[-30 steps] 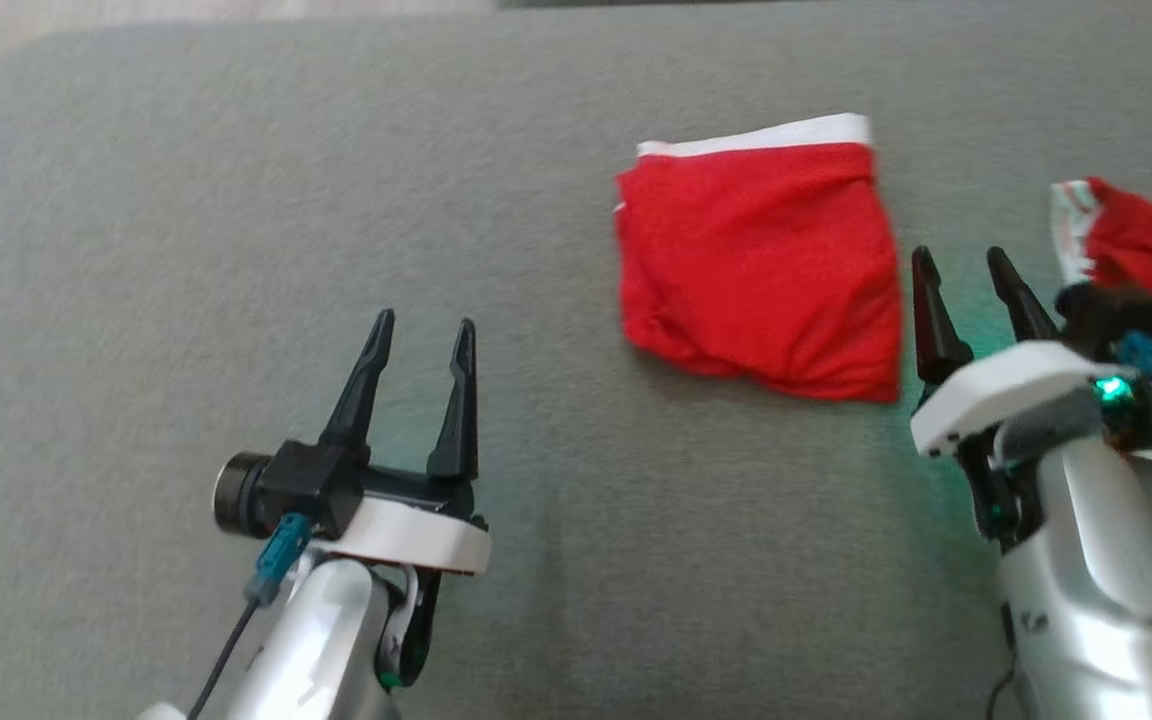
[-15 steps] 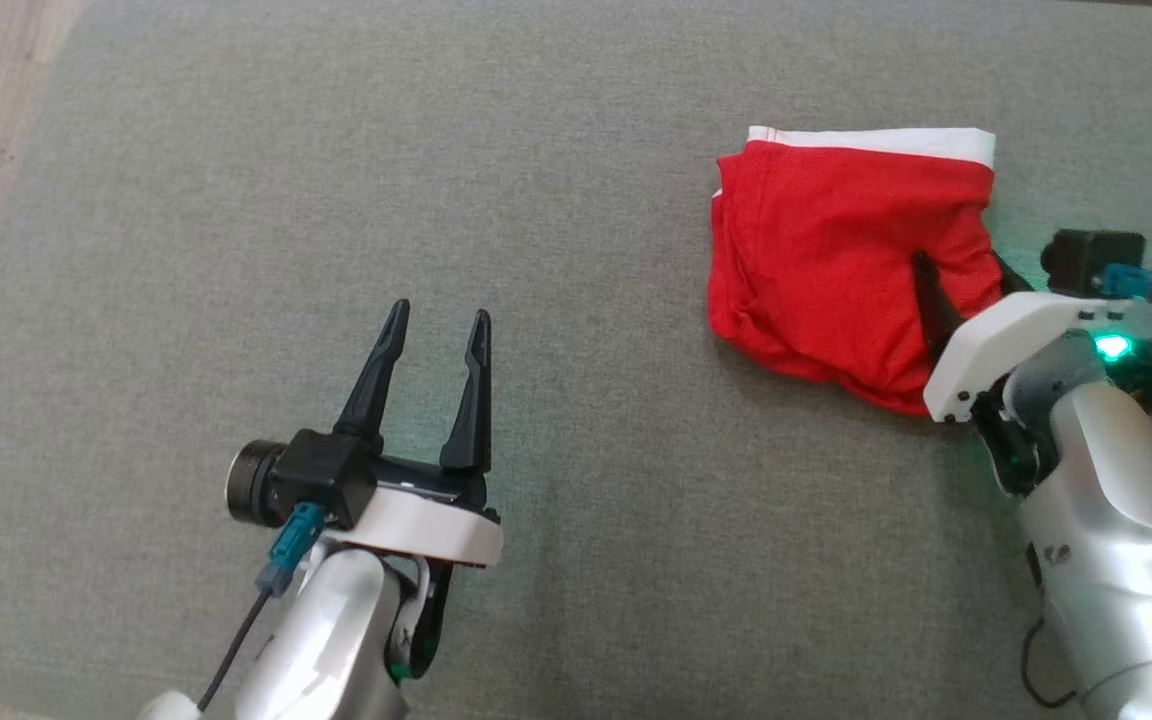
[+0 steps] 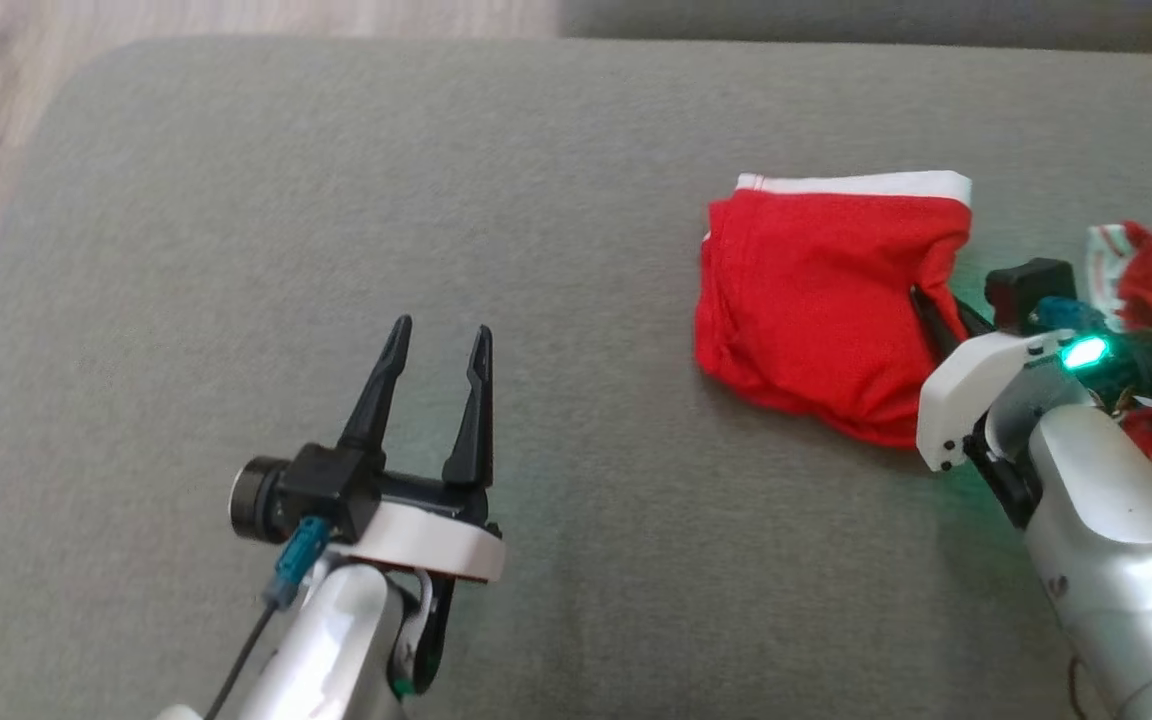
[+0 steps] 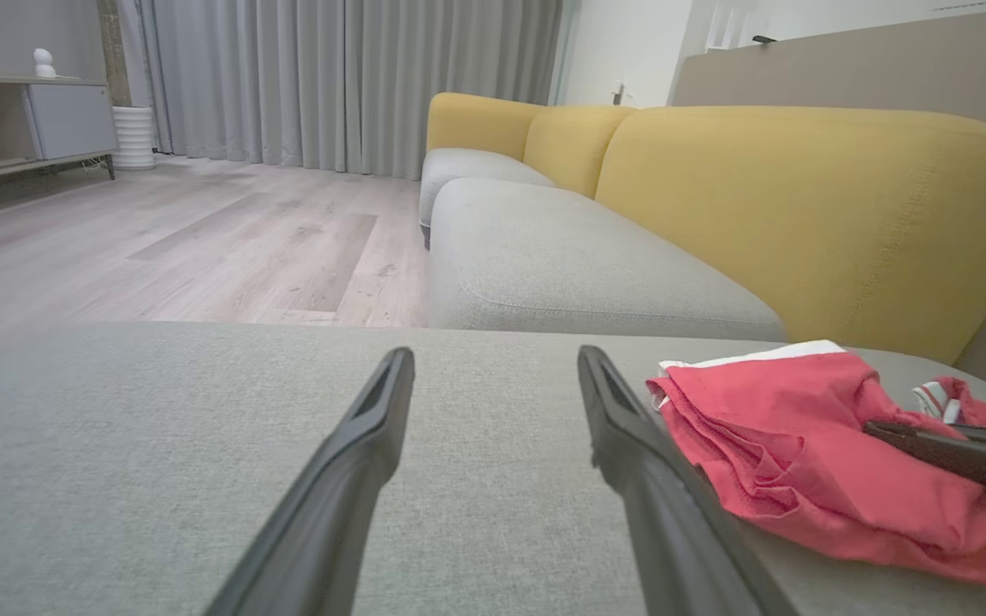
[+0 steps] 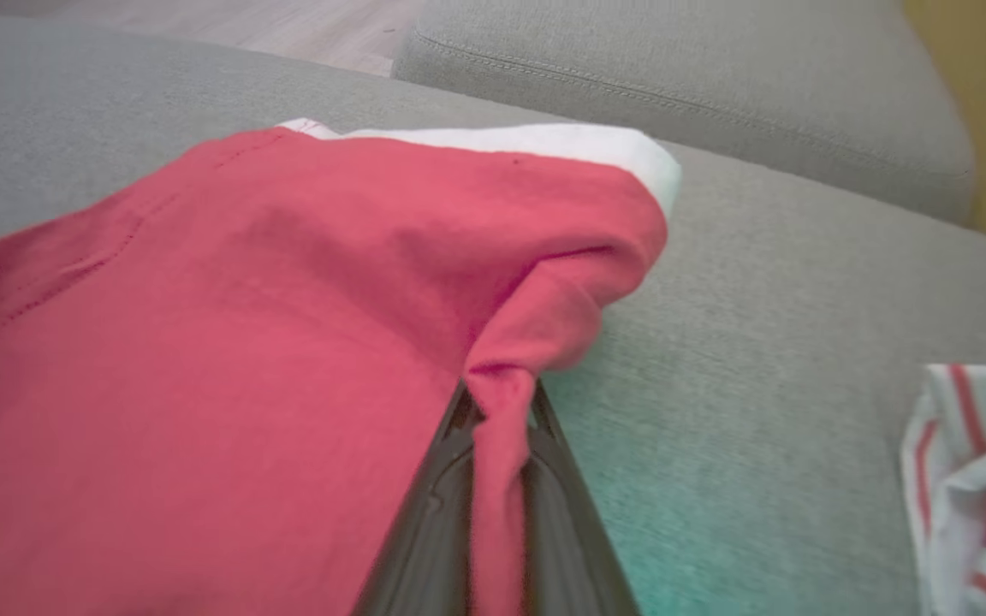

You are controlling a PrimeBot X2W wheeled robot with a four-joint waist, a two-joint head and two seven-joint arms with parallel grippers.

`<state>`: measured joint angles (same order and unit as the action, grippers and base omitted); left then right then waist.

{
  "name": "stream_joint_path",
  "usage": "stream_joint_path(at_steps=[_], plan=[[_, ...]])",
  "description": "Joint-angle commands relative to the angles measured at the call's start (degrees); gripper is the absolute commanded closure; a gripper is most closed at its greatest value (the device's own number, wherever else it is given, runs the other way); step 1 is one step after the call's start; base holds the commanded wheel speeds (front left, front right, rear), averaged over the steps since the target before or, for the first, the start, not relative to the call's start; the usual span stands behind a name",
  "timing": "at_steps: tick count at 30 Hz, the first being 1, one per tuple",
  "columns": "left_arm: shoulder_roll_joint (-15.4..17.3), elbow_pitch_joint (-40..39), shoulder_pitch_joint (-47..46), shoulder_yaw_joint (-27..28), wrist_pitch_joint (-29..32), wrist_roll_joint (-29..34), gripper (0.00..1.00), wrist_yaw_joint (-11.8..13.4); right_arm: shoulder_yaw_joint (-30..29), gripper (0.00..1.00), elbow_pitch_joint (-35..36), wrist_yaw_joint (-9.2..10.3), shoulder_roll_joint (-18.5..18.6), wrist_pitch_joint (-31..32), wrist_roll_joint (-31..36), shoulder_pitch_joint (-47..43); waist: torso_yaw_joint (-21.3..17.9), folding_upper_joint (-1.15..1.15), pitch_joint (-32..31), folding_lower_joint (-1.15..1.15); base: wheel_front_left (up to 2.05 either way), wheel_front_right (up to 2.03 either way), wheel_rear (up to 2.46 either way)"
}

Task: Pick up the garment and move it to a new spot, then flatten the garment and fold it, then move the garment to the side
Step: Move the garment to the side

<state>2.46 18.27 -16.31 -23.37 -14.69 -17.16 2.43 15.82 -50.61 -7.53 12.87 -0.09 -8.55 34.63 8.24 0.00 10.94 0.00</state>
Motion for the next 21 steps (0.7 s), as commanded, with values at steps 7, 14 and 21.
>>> stream_joint_path(at_steps=[7, 14, 21], plan=[[0.4, -2.1, 0.3, 0.6, -0.3, 0.2, 0.0, 0.0, 10.2, 1.0, 8.1, 0.04, 7.9, 1.3, -0.9, 0.4, -6.8, 0.0, -2.8, 0.0, 0.0, 0.0, 0.0], [0.4, -2.7, -0.9, 0.8, -0.3, 0.9, 0.0, 0.0, 14.1, 1.0, 17.3, 0.04, 21.7, 7.0, -5.2, 1.0, -10.4, 0.0, 0.3, 0.0, 0.0, 0.0, 0.0], [0.4, -2.8, -3.2, 1.1, -0.3, 1.5, 0.0, -0.4, 12.8, 1.0, 19.5, 0.04, 32.9, 10.7, -8.1, -0.6, -11.0, 0.0, 4.9, 0.0, 0.0, 0.0, 0.0]])
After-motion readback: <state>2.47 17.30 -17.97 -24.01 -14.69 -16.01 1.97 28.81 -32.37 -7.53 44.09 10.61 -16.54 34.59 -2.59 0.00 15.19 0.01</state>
